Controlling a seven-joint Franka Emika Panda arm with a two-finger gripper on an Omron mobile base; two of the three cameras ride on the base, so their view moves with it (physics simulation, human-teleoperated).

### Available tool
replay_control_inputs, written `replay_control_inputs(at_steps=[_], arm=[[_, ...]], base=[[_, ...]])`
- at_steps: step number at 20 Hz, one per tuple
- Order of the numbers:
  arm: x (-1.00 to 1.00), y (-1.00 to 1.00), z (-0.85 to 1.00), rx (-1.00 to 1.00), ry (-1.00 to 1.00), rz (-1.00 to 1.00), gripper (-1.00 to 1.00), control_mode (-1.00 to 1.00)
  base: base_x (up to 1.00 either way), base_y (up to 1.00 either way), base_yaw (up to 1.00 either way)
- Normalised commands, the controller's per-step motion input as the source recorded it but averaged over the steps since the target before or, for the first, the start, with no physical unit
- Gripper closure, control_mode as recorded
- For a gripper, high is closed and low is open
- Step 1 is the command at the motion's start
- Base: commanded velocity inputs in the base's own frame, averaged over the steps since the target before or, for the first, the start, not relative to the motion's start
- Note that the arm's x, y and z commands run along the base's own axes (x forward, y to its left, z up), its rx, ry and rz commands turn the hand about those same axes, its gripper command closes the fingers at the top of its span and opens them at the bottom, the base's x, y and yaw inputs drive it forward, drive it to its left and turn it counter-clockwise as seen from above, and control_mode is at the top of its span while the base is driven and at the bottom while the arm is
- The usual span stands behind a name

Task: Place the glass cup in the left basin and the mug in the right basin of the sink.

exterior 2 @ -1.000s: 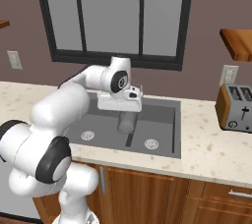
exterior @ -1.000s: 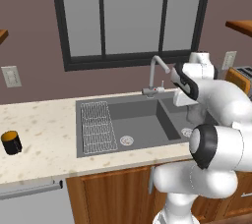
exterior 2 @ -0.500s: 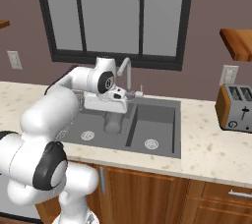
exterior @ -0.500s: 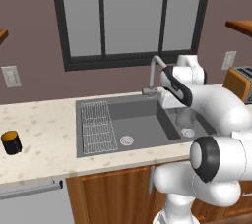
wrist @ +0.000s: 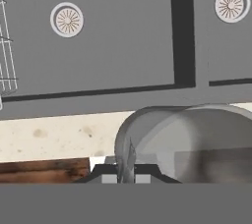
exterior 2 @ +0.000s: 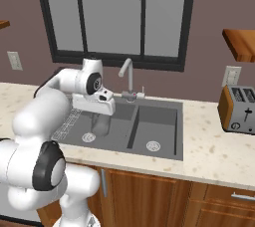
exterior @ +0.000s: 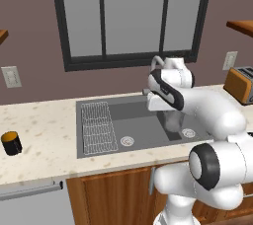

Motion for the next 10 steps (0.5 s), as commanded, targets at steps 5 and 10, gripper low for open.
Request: replay_control_inputs(at_steps=[5, 10], arm=[[0.24, 0.5, -0.17, 0.0, -0.01, -0.03, 1.0, -1.0], [0.4, 0.34, -0.28, -0.03, 0.0, 0.0, 1.0, -1.0]], base=[[0.0, 0.0, 0.0], [0.0, 0.0, 0.0]])
